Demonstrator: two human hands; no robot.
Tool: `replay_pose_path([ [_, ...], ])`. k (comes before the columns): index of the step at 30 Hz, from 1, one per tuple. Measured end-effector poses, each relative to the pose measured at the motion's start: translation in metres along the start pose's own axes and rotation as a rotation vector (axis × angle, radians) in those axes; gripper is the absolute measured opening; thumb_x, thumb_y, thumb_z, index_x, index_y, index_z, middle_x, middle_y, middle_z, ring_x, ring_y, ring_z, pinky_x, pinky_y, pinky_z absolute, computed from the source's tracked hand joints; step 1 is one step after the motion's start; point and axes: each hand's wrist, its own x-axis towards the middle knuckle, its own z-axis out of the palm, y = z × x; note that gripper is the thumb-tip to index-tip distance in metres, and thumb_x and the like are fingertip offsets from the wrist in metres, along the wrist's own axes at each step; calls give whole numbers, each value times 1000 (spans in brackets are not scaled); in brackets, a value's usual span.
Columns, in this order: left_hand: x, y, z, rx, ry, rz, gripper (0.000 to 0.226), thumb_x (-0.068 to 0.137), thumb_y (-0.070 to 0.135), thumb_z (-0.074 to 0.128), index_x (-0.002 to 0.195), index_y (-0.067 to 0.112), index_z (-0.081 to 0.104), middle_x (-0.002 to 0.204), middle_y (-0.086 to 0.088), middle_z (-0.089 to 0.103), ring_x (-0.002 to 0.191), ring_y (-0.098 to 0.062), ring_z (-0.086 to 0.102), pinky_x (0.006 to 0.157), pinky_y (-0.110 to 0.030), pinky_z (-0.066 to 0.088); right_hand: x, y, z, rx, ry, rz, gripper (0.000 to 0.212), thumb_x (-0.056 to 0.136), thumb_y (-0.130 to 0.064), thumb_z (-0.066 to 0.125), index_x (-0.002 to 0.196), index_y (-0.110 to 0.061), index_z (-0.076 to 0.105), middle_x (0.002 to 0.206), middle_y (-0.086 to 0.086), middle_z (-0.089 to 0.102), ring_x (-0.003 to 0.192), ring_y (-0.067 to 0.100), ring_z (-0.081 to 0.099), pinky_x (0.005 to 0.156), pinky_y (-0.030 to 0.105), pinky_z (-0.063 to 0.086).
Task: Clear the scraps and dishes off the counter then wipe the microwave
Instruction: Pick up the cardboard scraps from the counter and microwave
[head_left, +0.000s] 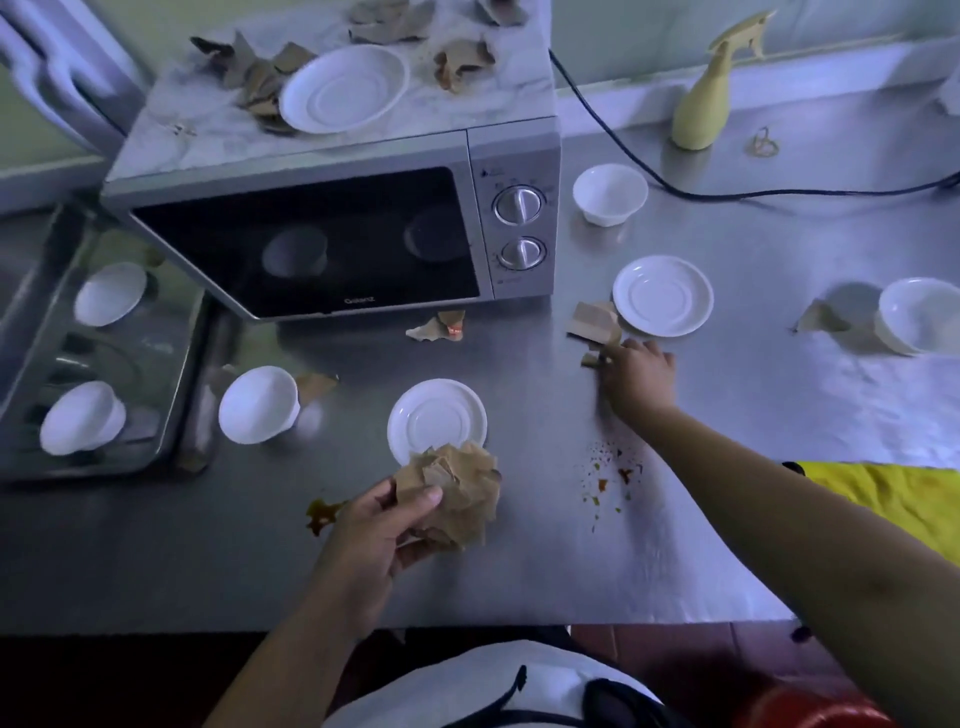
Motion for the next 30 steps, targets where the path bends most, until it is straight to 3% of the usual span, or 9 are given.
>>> replay_pose_path([
  [6, -3, 0, -12, -41, 27, -13, 39, 70, 27, 76, 109, 20, 77, 113, -11, 74, 101, -25, 72, 71, -32, 59, -18, -8, 2, 77, -4, -60, 20, 96, -26, 62, 99, -17, 79, 111, 7, 69, 110, 34, 51, 89, 40, 31],
  [10, 0, 2, -16, -50, 29, -8, 40, 69, 26, 77, 108, 19, 77, 112, -13, 74, 99, -25, 73, 69, -31, 58, 0, -10, -19, 189, 104, -19, 15, 90, -26, 72, 94, -14, 80, 113, 10, 67, 116, 39, 47, 94, 44, 35],
  [14, 4, 0, -21, -38, 24, -19, 42, 70, 27, 79, 110, 14, 76, 113, -13, 74, 102, -28, 72, 71, -33, 59, 45, -17, -46, 17, 52, -74, 12, 89, -23, 68, 86, -20, 79, 134, 5, 59, 132, 35, 33, 101, 41, 24],
  [19, 2, -7, -31, -68, 1, -33, 30, 81, 22, 73, 111, 15, 75, 118, -15, 72, 107, -30, 70, 76, -34, 60, 84, -31, -61, -299, -226, -125, 20, 95, -26, 54, 96, -29, 74, 152, -5, 43, 147, 26, 17, 115, 47, 15],
  [22, -1, -9, -35, -74, 36, -39, 26, 77, 22, 72, 102, 19, 78, 113, -12, 74, 102, -27, 72, 72, -31, 60, 89, -41, -57, -482, -309, -157, 19, 90, -20, 59, 103, -26, 72, 123, 2, 62, 138, 26, 28, 110, 48, 18],
  [25, -3, -8, -37, -93, 61, -37, 32, 73, 20, 74, 104, 11, 76, 111, -14, 74, 99, -28, 73, 70, -31, 60, 83, -44, -52, -477, -241, -242, 22, 81, -16, 68, 97, -28, 74, 86, 1, 60, 122, 27, 39, 104, 46, 21],
  [27, -4, -7, -37, -103, 68, -35, 42, 72, 21, 75, 112, 9, 71, 112, -13, 74, 99, -27, 73, 70, -31, 60, 76, -43, -49, -390, -208, -264, 22, 83, -15, 65, 96, -30, 74, 81, 2, 59, 115, 29, 43, 98, 41, 24],
  [30, -6, -5, -35, -93, 63, -31, 50, 74, 22, 74, 121, 9, 65, 114, -10, 74, 103, -26, 72, 74, -34, 60, 58, -43, -46, -209, -197, -236, 19, 91, -16, 57, 95, -25, 73, 92, 7, 71, 102, 32, 57, 90, 37, 36],
])
